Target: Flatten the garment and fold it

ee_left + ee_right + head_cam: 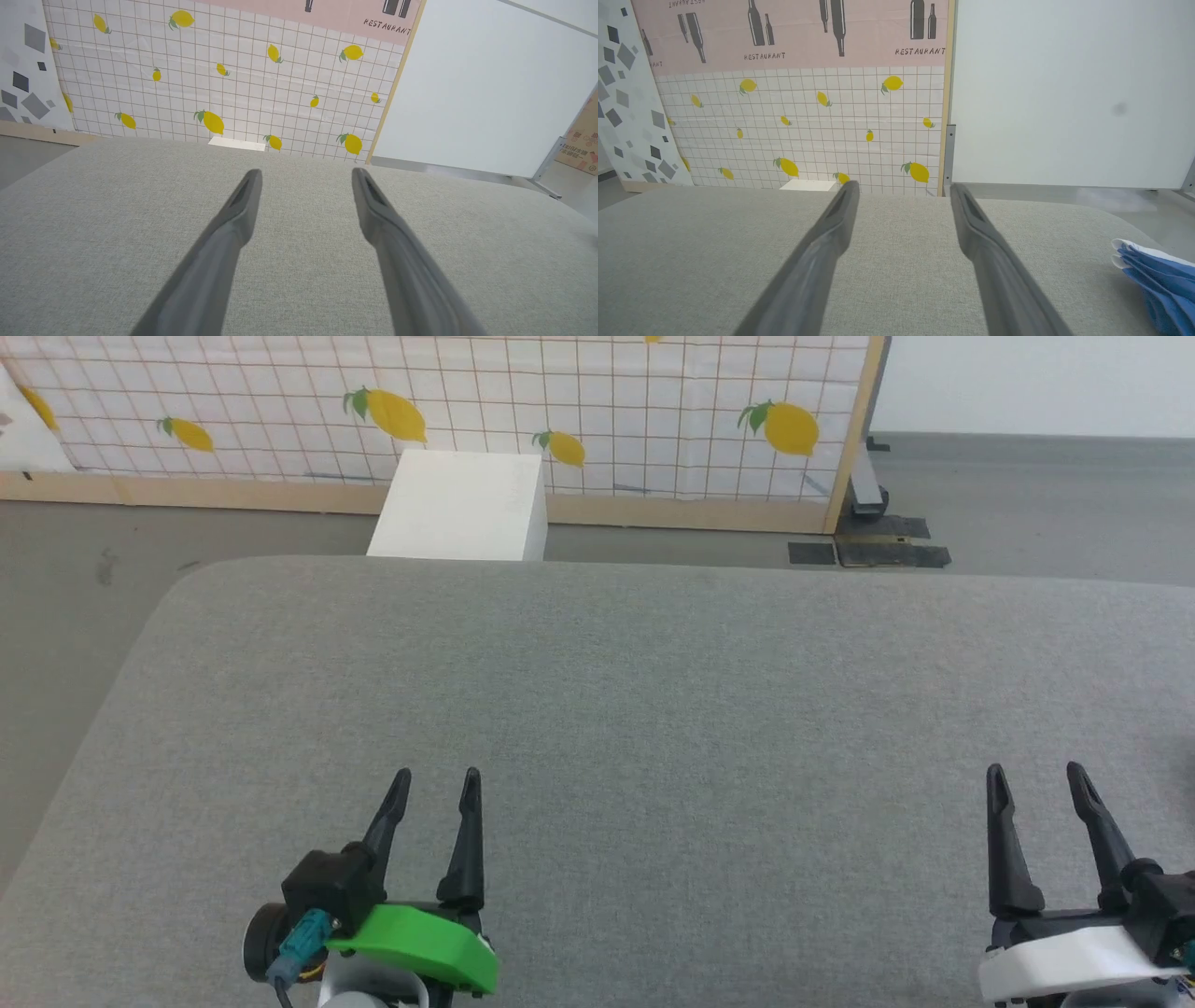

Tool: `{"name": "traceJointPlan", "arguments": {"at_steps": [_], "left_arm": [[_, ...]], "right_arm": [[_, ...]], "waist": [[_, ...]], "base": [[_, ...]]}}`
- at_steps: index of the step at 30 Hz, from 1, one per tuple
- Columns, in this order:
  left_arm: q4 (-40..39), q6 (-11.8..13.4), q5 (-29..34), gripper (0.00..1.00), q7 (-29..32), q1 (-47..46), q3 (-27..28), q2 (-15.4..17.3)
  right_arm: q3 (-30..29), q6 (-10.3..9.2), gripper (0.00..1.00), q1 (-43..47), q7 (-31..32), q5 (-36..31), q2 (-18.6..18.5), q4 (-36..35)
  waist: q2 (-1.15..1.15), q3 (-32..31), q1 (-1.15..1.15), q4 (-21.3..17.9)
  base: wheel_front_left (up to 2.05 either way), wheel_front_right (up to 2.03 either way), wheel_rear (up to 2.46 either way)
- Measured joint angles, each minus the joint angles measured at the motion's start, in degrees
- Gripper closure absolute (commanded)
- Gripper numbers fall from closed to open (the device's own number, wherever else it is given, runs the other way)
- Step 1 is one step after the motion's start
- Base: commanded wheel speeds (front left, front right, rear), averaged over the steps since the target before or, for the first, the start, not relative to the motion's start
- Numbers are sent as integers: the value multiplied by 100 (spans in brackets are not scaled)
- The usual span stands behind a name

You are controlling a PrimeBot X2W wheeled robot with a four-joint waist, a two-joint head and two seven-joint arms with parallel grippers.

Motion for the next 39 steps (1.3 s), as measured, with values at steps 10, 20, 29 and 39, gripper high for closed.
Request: {"name": "traceJointPlan", "arguments": {"at_steps": [10, 20, 29, 39], "left_arm": [[-1, 1, 0, 0, 0, 16, 13, 0], [12, 20, -44, 0, -1, 18, 15, 0], [35, 51, -47, 0, 0, 44, 14, 0], [37, 49, -46, 100, 2, 45, 14, 1]], "right_arm": [[45, 0, 0, 90, 0, 62, 10, 11], [56, 0, 0, 93, 0, 108, 11, 13], [71, 0, 0, 125, 0, 122, 12, 12], [65, 0, 100, 124, 3, 122, 10, 12]], "waist": [[0, -6, 0, 27], [0, -14, 0, 27], [0, -21, 0, 25], [0, -21, 1, 23]], "base": [[0, 0, 0], [0, 0, 0], [0, 0, 0], [0, 0, 0]]}}
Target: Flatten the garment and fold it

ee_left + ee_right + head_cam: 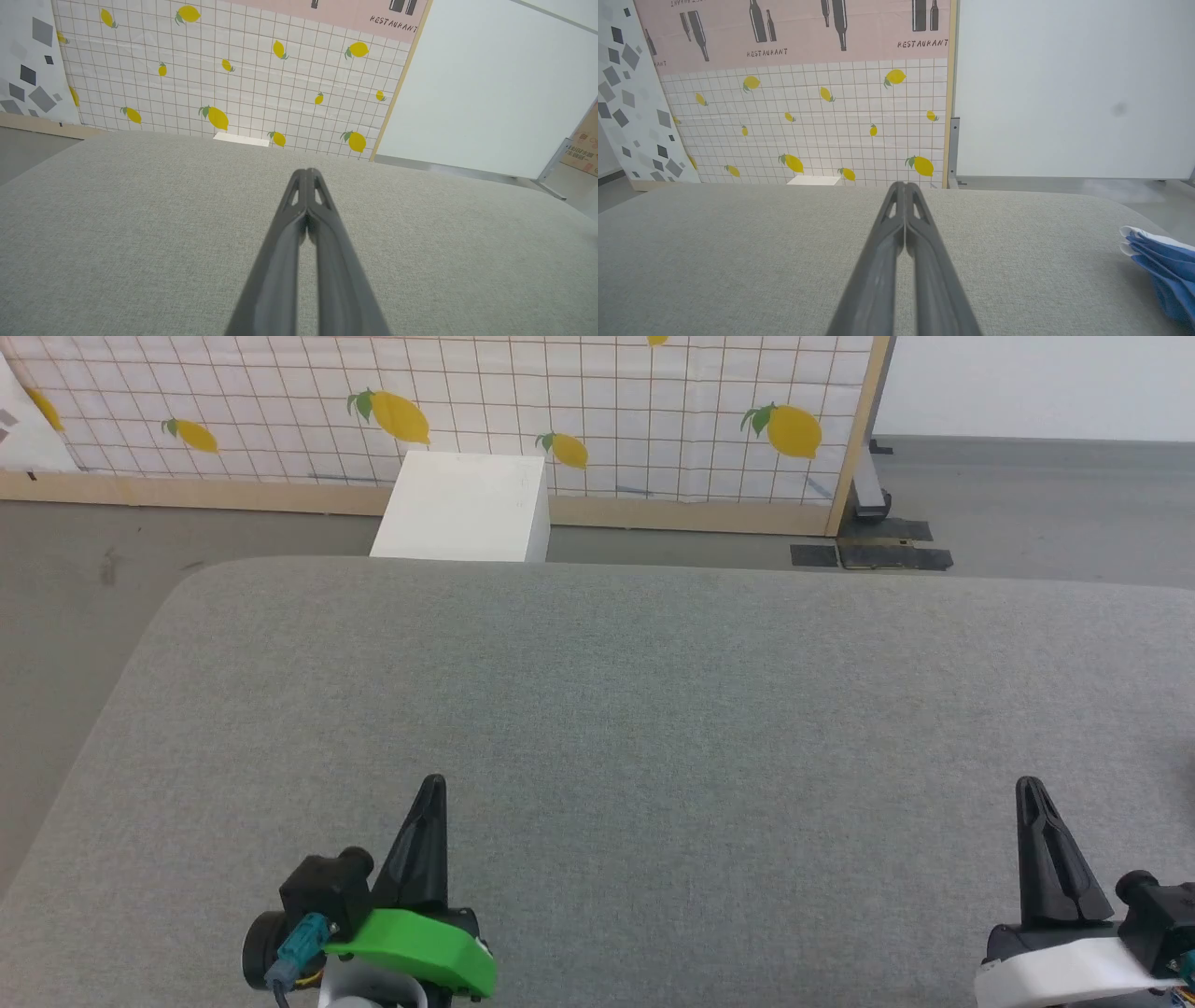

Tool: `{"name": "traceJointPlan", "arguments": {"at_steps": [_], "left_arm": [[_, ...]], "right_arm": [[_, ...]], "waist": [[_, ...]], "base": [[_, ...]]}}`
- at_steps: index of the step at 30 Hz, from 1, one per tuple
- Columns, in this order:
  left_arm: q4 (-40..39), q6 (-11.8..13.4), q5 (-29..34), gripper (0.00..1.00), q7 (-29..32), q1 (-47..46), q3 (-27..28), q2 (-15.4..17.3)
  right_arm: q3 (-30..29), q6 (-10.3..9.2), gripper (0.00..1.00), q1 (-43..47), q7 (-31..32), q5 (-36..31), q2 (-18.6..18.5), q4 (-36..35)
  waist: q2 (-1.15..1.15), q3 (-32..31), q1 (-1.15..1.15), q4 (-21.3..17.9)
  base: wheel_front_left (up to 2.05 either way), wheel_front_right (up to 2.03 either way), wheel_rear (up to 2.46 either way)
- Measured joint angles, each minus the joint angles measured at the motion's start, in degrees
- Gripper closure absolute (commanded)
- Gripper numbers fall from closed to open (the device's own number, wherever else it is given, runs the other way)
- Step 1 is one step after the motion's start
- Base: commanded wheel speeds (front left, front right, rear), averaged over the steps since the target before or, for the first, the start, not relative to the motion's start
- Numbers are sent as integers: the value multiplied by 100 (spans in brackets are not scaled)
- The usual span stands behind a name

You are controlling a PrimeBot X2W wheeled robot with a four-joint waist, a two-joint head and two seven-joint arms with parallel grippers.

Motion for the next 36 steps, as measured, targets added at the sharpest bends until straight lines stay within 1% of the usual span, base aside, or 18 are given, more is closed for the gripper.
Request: {"name": "traceJointPlan", "arguments": {"at_steps": [21, 36], "left_arm": [[-90, 1, 115, 100, 202, 0, 120, 0], [-169, 21, 367, 100, 363, 0, 234, 0]], "right_arm": [[86, 0, 100, -19, 190, -31, 0, -1], [167, 0, 100, -54, 356, -114, 0, -3]], "waist": [[0, 13, 0, -41], [0, 24, 0, -75]], "base": [[0, 0, 0], [0, 0, 0]]}}
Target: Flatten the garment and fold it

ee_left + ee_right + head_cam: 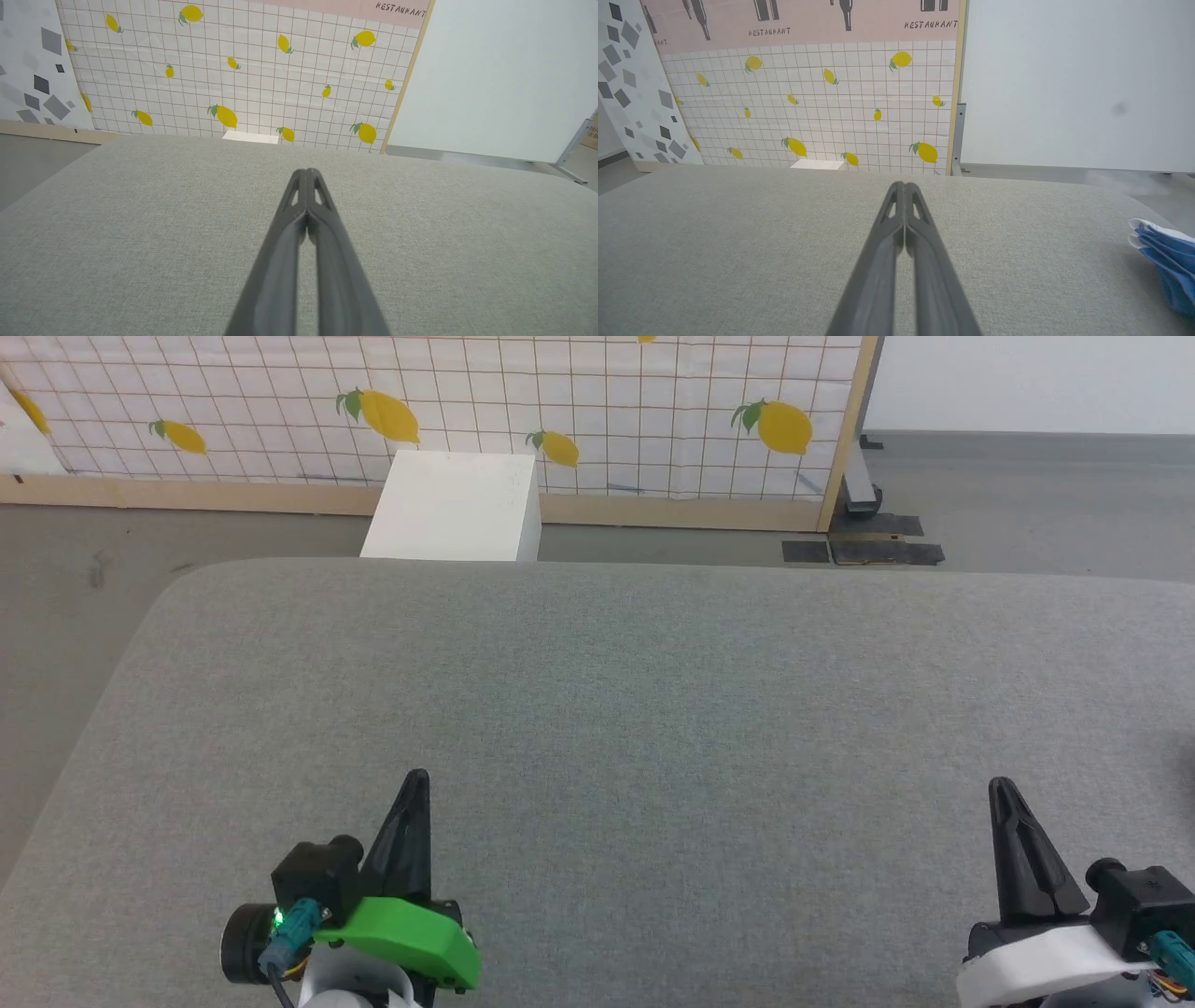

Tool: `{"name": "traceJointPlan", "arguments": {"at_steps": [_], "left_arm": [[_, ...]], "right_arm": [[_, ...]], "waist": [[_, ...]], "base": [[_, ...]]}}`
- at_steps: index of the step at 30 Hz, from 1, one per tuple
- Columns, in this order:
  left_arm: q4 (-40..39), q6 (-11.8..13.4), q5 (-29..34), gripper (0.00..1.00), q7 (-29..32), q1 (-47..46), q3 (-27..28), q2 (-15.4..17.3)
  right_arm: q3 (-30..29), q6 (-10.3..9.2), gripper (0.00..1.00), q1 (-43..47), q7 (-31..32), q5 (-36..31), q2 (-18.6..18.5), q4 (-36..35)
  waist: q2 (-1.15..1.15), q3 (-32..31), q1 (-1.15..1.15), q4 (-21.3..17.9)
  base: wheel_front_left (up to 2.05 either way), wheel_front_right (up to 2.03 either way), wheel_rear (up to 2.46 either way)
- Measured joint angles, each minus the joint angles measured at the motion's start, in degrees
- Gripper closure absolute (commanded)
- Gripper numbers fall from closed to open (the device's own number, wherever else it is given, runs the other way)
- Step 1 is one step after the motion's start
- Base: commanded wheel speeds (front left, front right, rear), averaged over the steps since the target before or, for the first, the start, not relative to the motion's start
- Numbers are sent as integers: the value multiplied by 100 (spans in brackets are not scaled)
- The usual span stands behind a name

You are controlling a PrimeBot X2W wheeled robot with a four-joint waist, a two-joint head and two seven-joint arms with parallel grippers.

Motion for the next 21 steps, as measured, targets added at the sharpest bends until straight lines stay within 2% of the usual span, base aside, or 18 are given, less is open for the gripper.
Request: {"name": "traceJointPlan", "arguments": {"at_steps": [21], "left_arm": [[-138, 23, 298, 100, 275, 1, 187, 0]], "right_arm": [[134, 0, 100, -106, 261, -62, 0, -7]], "waist": [[0, 17, 0, -53]], "base": [[0, 0, 0]]}}
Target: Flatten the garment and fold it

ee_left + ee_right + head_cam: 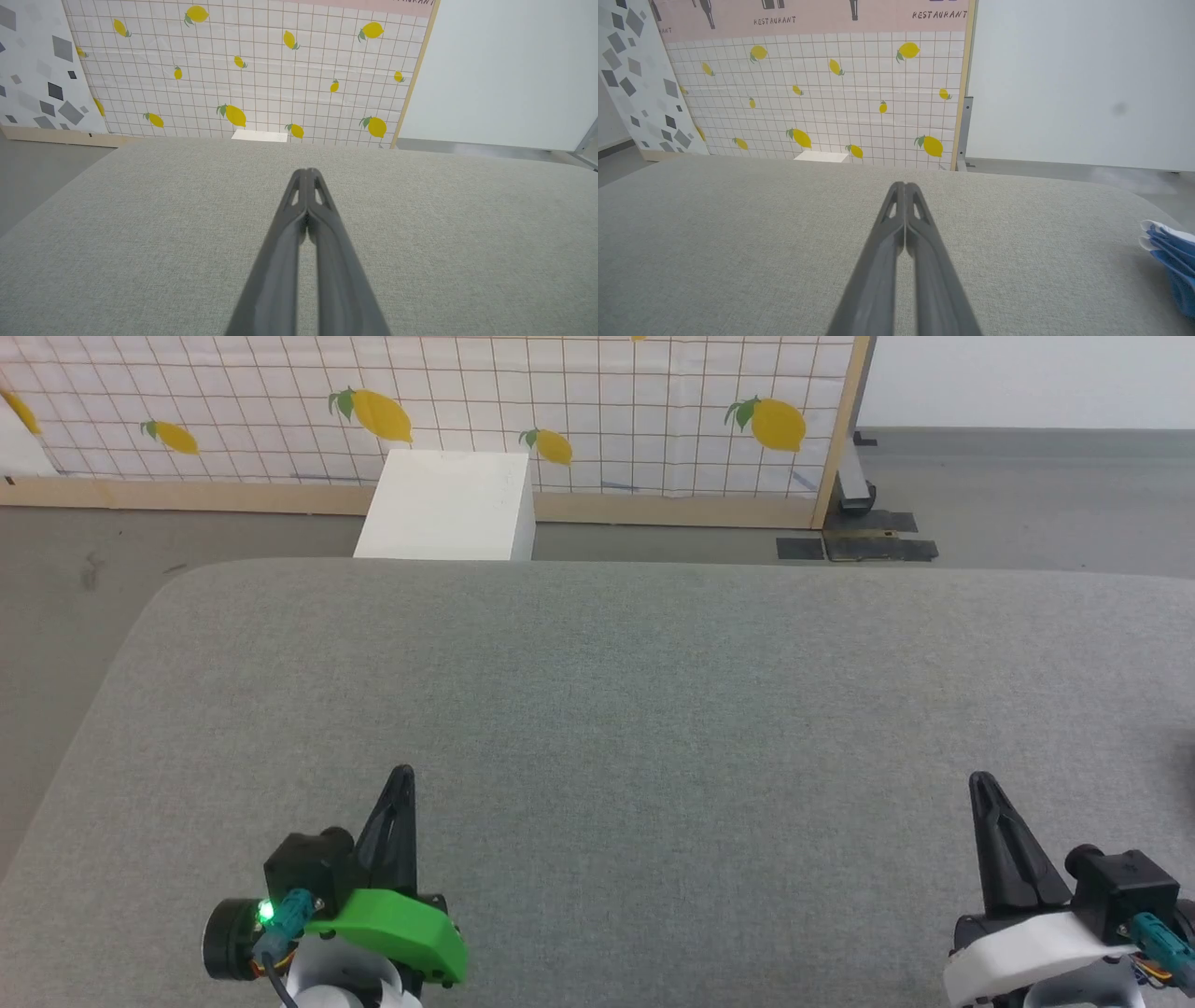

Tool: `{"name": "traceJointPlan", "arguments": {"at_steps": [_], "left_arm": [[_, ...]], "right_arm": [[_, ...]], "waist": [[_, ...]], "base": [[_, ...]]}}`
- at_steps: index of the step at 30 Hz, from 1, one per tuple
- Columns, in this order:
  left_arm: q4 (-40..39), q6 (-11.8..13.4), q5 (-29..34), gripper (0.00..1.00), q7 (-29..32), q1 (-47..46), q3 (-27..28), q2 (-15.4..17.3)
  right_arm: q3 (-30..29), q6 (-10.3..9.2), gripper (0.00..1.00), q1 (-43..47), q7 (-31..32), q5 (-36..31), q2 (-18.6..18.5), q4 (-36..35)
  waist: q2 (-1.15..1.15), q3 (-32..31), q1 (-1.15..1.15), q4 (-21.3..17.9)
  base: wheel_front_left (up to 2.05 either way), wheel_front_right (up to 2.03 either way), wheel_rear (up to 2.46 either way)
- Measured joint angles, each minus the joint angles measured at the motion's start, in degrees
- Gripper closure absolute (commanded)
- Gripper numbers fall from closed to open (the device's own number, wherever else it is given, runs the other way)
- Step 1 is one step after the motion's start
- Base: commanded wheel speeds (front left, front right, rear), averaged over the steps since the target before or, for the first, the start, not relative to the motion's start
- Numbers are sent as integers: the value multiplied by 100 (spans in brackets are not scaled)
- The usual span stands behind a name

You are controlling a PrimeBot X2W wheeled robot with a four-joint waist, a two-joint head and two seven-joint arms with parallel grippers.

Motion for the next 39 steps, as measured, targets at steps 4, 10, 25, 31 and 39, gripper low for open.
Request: {"name": "traceJointPlan", "arguments": {"at_steps": [4, 10, 25, 31, 39], "left_arm": [[-23, 1, 54, 100, 49, 0, 31, 0], [-63, 9, 109, 100, 120, 1, 88, 0], [-158, 47, 307, 100, 279, 1, 199, 0], [-190, 48, 404, 100, 355, 1, 255, 0], [-247, 49, 471, 100, 454, 2, 325, 0]], "right_arm": [[22, 0, 100, -16, 47, -16, 0, 0], [55, 0, 100, -55, 124, -42, 0, -2], [140, 0, 100, -121, 299, -99, 0, -9], [176, 0, 100, -156, 368, -145, 0, -13], [220, 0, 100, -186, 446, -156, 1, -22]], "waist": [[0, 3, 0, -9], [0, 7, 0, -22], [0, 18, 0, -56], [0, 23, 0, -70], [0, 29, 0, -87]], "base": [[0, 0, 0], [0, 0, 0], [0, 0, 0], [0, 0, 0], [0, 0, 0]]}}
